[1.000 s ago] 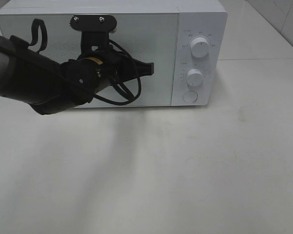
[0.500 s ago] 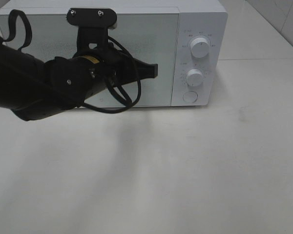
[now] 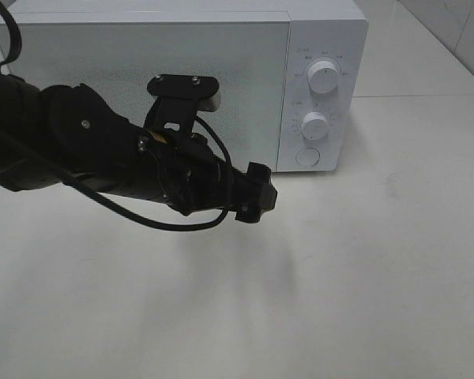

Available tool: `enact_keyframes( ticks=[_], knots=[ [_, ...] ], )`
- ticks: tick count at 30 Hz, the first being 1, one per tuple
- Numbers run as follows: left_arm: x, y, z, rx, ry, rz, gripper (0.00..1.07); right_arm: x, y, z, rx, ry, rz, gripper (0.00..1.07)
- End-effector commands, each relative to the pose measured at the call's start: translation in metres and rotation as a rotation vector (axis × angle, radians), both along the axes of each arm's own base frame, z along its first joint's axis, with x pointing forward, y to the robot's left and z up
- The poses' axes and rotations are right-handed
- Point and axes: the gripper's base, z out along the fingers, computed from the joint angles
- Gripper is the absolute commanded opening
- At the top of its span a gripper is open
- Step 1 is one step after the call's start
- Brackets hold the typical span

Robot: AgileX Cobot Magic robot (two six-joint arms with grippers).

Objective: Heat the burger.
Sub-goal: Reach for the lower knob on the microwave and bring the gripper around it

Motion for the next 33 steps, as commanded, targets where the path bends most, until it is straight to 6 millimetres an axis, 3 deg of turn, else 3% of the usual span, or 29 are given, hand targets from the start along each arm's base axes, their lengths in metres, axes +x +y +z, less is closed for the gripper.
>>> enact_keyframes(
  ticks=[1,3,7,10,13,15,16,18,19,21,22,25,29,33],
  knots=[
    [-0.009,0.002,0.006,0.038,0.027,-0.081,0.98,-0.004,0.000,0.000,0.001,-0.033,-0.004,0.75],
    [-0.016,0.007,0.013,0.084,0.047,-0.158,0.98,-0.004,0.000,0.000,0.001,-0.033,-0.004,0.75],
    [-0.018,0.018,0.024,0.087,0.115,-0.153,0.98,-0.004,0.000,0.000,0.001,-0.033,-0.004,0.75],
    [-0.008,0.052,0.033,0.095,0.250,-0.082,0.98,-0.004,0.000,0.000,0.001,-0.033,-0.004,0.75],
    [-0.004,0.062,0.035,0.098,0.280,-0.061,0.98,-0.004,0.000,0.000,0.001,-0.033,-0.004,0.75],
    [0.001,0.098,0.043,0.124,0.384,-0.021,0.98,-0.004,0.000,0.000,0.001,-0.033,-0.004,0.75],
    [0.001,0.098,0.043,0.124,0.384,-0.021,0.98,-0.004,0.000,0.000,0.001,-0.033,-0.004,0.75],
    [0.003,0.126,0.051,0.145,0.451,0.015,0.98,-0.004,0.000,0.000,0.001,-0.033,-0.004,0.75],
    [0.003,0.126,0.051,0.145,0.451,0.015,0.98,-0.004,0.000,0.000,0.001,-0.033,-0.004,0.75],
    [0.001,0.156,0.059,0.161,0.517,0.058,0.98,-0.004,0.000,0.000,0.001,-0.033,-0.004,0.75],
    [0.001,0.156,0.059,0.161,0.517,0.058,0.98,-0.004,0.000,0.000,0.001,-0.033,-0.004,0.75],
    [-0.005,0.188,0.072,0.176,0.565,0.127,0.98,-0.004,0.000,0.000,0.001,-0.033,-0.004,0.75],
    [-0.011,0.211,0.083,0.184,0.580,0.206,0.98,-0.004,0.000,0.000,0.001,-0.033,-0.004,0.75],
    [-0.028,0.245,0.105,0.177,0.544,0.387,0.98,-0.004,0.000,0.000,0.001,-0.033,-0.004,0.75]
  ],
)
